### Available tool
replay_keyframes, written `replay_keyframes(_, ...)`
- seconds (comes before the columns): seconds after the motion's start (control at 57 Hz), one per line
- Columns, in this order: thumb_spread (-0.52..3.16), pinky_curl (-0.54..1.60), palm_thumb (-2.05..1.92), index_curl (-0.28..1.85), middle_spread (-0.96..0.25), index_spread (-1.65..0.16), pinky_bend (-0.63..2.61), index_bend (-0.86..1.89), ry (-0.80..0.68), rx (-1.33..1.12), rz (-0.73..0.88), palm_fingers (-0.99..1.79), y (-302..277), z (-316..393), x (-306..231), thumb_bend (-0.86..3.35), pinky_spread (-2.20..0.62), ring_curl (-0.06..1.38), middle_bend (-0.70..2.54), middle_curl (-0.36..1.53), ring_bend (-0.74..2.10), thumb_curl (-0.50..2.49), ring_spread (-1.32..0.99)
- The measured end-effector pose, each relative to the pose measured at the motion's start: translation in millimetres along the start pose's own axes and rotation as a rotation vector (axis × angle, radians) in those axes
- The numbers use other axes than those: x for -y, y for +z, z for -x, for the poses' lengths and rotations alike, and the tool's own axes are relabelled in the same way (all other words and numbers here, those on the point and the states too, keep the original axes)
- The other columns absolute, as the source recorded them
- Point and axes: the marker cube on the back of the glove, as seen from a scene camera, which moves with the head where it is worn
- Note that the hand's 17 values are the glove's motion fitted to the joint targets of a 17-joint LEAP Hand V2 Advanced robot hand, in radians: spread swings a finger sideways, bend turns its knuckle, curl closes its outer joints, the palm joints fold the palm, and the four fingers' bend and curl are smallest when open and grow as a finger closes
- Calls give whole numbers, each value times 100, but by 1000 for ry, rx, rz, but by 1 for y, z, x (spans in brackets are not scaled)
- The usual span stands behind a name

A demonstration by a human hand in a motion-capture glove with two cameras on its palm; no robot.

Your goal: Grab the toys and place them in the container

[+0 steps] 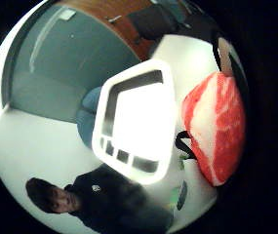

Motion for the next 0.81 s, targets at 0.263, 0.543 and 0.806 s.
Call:
replay_keyframes(0.263,62,53,68,73,-35,-35,124,84,-84,-141,184,50,31,120,35,23,-39,49,90,52,115,69,-37)
replay_keyframes(0.543,104,43,7,46,-8,-25,107,12,-120,43,373,-49,44,93,15,-7,-4,26,27,35,36,45,-5)
replay_keyframes(0.806,122,32,9,41,-4,-30,78,19,111,-118,393,-20,14,-75,-42,0,5,18,15,31,12,39,1)
